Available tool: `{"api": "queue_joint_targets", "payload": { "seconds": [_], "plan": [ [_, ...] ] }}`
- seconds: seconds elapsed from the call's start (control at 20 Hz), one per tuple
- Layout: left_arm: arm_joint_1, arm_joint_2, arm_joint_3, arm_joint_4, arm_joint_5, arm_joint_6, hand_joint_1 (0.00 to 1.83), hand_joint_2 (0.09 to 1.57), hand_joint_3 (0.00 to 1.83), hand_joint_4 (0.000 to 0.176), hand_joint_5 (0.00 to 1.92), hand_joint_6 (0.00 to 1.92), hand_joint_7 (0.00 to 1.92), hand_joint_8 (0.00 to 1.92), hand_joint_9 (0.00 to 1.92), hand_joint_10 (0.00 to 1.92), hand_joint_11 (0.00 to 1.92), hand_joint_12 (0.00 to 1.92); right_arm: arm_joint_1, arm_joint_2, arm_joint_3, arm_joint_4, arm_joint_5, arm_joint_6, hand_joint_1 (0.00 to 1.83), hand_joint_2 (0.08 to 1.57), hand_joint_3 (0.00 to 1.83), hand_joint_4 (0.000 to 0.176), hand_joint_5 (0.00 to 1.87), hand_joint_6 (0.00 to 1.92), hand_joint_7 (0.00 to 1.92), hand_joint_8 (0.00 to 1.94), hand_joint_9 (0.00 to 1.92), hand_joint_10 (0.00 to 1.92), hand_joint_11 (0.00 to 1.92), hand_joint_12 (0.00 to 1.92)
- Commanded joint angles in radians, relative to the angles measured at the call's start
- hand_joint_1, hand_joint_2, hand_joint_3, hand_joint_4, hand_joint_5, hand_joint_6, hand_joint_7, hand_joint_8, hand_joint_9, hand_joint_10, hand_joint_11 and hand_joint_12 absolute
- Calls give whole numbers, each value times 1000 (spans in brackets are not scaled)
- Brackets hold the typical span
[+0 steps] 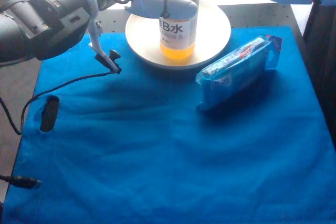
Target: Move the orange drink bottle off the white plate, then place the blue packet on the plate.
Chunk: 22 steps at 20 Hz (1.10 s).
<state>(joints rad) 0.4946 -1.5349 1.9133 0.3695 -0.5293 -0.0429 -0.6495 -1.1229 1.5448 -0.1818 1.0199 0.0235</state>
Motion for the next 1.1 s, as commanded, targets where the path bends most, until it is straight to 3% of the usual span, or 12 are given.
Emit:
{"api": "queue_joint_targets", "payload": {
  "seconds": [0.0,0.05,0.2,0.25,0.3,0.35,0.4,0.5,0.55,0.65,0.9,1.05],
  "plan": [
    [-15,10,8,-48,-153,-32,1206,1143,2,15,879,1095,973,1043,1029,650,788,1308,18,0,-2,47,113,8,684,783,0,14,324,10,303,3,204,0,126,133],
    [-17,17,3,-47,-173,-42,1334,1130,18,0,849,1137,942,981,929,1120,674,1045,18,-1,-2,47,113,8,700,796,5,8,321,7,291,0,198,0,120,127],
    [-20,61,-47,-47,-235,-44,1349,1152,0,0,900,1049,888,1102,825,1321,638,894,18,-2,-4,47,113,8,715,821,11,0,328,7,283,5,193,6,120,120],
    [-21,82,-72,-47,-267,-57,1225,1168,3,0,946,1023,799,1260,710,760,511,994,18,-2,-5,47,115,8,700,825,11,1,325,5,286,5,199,8,131,123],
    [-22,87,-77,-46,-280,-65,1208,1156,0,0,940,968,870,1235,849,490,495,1095,18,-2,-5,47,116,8,710,834,12,2,317,1,283,3,200,7,133,121],
    [-24,95,-85,-40,-304,-86,1243,1137,0,0,928,871,970,1191,1003,561,619,1372,18,-2,-6,47,117,8,729,824,5,9,323,3,288,4,214,11,148,122],
    [-26,104,-94,-32,-327,-103,1250,1139,1,0,910,876,974,1208,991,546,689,1253,18,-2,-6,47,117,8,742,813,0,10,325,3,288,3,217,10,149,116],
    [-29,139,-135,-17,-371,-113,1205,1172,0,0,803,1145,945,1153,1045,219,800,838,17,-2,-6,47,117,8,775,786,1,5,333,0,309,0,248,3,178,86],
    [-29,156,-155,-11,-381,-114,1198,1185,1,0,775,1179,925,1196,1078,169,822,834,17,-2,-6,47,117,8,810,782,1,1,315,0,287,0,225,0,162,69],
    [-29,196,-204,7,-424,-116,1201,1195,0,0,733,1232,929,1195,1105,116,741,1008,17,-2,-8,47,117,8,792,776,0,4,292,0,252,0,191,0,149,57],
    [-14,265,-278,76,-474,-143,1183,1212,0,0,726,1230,877,1291,1046,86,561,1136,17,-2,-8,47,117,8,796,767,0,23,316,7,276,8,210,7,179,63],
    [20,307,-322,79,-503,-143,1169,1206,0,0,783,1186,845,1301,1003,66,496,1144,17,-1,-9,47,117,8,785,776,1,11,308,1,267,3,183,1,162,51]
  ]
}}
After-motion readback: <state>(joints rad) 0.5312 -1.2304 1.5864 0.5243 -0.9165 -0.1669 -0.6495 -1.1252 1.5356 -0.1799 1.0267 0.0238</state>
